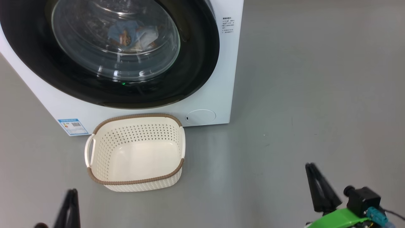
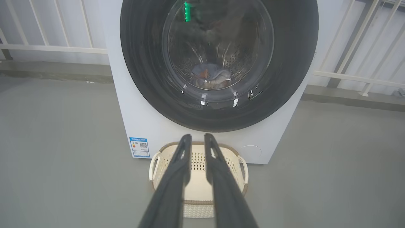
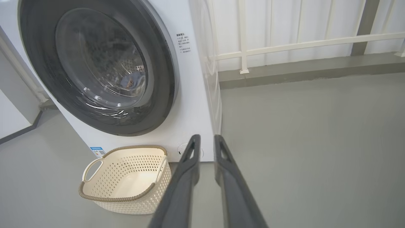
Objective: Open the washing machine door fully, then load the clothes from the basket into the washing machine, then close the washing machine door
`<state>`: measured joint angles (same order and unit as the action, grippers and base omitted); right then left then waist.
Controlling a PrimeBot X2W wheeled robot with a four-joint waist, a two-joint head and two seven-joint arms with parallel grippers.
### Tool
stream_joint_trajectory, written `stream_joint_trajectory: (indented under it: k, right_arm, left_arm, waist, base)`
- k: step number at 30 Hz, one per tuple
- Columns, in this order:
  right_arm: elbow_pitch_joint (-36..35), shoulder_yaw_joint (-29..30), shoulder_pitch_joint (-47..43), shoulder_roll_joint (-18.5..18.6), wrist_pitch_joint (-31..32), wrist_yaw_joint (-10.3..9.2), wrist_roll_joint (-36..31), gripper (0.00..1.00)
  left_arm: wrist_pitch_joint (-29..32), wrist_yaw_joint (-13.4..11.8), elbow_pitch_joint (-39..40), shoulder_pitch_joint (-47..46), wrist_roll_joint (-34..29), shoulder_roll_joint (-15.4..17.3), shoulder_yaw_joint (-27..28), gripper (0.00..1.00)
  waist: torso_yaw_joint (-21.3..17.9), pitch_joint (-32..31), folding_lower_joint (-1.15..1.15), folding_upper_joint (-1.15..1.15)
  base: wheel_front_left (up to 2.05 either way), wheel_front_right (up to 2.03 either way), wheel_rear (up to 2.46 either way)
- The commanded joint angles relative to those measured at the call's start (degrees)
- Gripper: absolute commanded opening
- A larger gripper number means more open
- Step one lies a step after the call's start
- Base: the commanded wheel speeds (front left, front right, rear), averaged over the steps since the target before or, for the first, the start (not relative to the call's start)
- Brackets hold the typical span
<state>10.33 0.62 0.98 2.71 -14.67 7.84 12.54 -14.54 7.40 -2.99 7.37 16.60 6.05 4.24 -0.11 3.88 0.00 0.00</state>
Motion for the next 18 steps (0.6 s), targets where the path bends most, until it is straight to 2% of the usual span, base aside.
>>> stream_joint_trajectory:
  k: [1, 7, 11, 18]
  right_arm:
    - [0.29, -0.03, -0.12, -0.01, 0.06, 0.00, 0.41, 0.00]
    - [0.25, -0.05, -0.04, 0.25, 0.82, -0.02, 4.51, 0.00]
    - [0.45, -0.08, 0.16, 0.42, 1.34, -0.03, 7.25, 0.00]
    - [0.71, -0.07, 0.56, 0.66, 2.27, -0.05, 11.98, 0.00]
  left_arm:
    - [0.07, 0.00, -0.28, -0.04, 0.39, -0.21, -0.13, 0.00]
    - [0.91, -0.01, -0.62, -0.53, 4.19, -0.20, -0.21, 0.00]
    - [1.48, -0.01, -1.05, -0.98, 6.73, -0.19, -0.27, 0.00]
    - [2.49, 0.00, -1.82, -1.85, 11.15, -0.19, -0.36, 0.00]
  waist:
    - [0.00, 0.00, 0.00, 0.00]
    - [0.01, -0.31, 0.13, 0.00]
    - [0.01, -0.36, 0.02, 0.00]
    - [0.02, -0.52, 0.00, 0.00]
  base:
    - [0.00, 0.00, 0.00]
    - [0.00, 0.00, 0.00]
    - [0.00, 0.00, 0.00]
    - [0.00, 0.00, 0.00]
